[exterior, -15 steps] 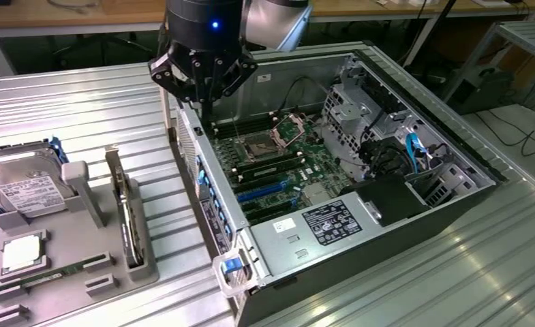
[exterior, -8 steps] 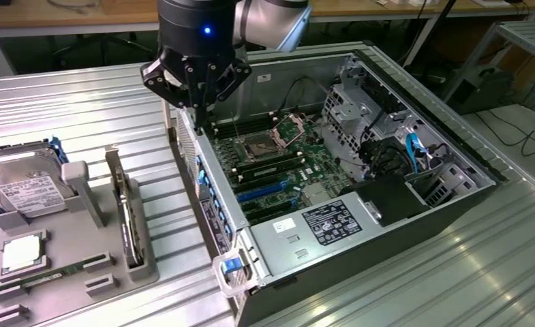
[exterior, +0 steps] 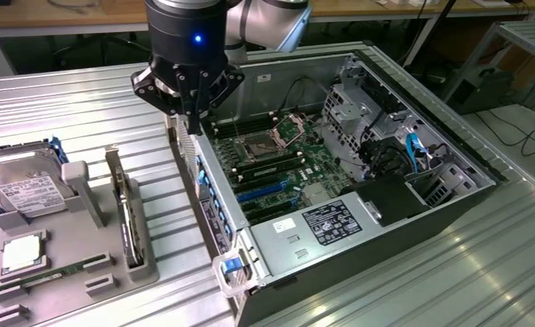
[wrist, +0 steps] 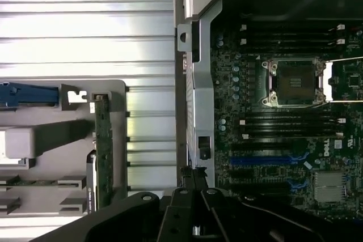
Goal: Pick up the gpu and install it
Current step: 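Reach for the gpu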
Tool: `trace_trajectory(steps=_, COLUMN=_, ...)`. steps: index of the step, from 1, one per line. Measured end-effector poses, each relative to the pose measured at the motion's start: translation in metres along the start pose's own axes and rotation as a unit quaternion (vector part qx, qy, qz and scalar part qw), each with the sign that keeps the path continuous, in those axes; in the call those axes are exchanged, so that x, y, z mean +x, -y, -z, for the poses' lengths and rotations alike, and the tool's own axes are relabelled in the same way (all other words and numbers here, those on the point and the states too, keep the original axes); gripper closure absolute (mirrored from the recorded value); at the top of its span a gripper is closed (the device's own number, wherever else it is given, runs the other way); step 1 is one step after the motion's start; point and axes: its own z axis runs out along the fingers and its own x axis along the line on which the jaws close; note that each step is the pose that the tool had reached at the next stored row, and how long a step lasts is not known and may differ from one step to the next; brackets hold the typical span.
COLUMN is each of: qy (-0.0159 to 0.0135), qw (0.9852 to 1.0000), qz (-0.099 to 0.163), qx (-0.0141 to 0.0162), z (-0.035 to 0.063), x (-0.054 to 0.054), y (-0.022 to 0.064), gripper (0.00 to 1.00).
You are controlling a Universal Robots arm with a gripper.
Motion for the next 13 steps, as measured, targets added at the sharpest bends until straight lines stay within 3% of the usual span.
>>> trace_trajectory(steps=4, qy=-0.0003, qw=1.0, qz=0.006, qx=-0.0001, z=-0.001, x=0.003, y=0.0042, gripper=0.89)
trace_trajectory(steps=9, qy=-0.0004, qw=1.0, qz=0.009, qx=-0.0001, z=-0.0014, x=0.016, y=0.0074, gripper=0.89)
trace_trajectory(steps=12, qy=-0.0004, qw=1.0, qz=0.009, qx=-0.0014, z=-0.0025, x=0.022, y=0.0098, gripper=0.89)
trace_trajectory(steps=13, qy=-0.0004, qw=1.0, qz=0.009, qx=-0.0038, z=-0.0027, x=0.024, y=0.0103, gripper=0.89)
